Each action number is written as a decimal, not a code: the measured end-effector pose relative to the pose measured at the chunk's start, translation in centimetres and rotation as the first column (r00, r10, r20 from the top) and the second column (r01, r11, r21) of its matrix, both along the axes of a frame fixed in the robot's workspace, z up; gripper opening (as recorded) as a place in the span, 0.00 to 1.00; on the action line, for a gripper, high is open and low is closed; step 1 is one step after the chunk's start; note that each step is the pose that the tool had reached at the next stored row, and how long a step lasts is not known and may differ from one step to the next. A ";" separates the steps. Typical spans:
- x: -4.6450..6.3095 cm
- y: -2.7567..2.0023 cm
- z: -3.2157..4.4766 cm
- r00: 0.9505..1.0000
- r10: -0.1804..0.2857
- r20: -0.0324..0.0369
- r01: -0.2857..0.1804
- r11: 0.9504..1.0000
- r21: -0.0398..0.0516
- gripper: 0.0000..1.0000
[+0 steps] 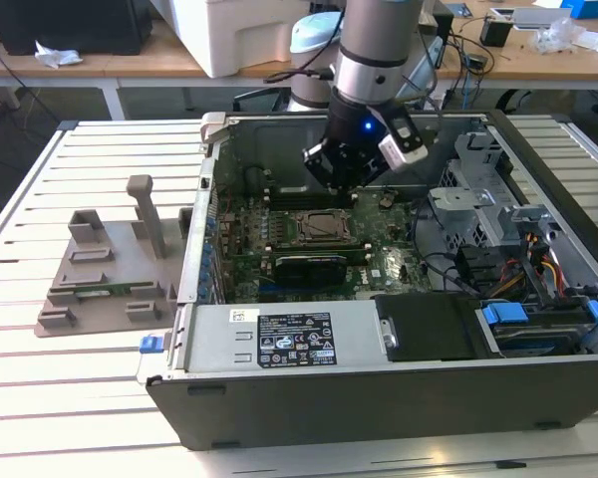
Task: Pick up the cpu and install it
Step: 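Install the first cpu locking lever, then install the second cpu locking lever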
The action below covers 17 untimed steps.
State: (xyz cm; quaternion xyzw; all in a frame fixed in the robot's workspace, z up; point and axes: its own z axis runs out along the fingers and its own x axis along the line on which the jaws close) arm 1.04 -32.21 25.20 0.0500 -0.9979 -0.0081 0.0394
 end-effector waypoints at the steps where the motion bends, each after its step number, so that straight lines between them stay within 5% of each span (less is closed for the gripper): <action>1: 0.0 0.00 0.52 1.000 0.000 0.000 0.000 1.000 0.000 0.11; 3: 0.0 0.00 1.70 1.000 0.000 0.000 0.000 1.000 0.000 0.11; 15: 0.0 0.00 1.75 1.000 0.000 0.000 0.000 1.000 0.000 0.11; 17: 0.0 -0.39 1.74 1.000 0.000 0.000 0.000 1.000 0.000 0.11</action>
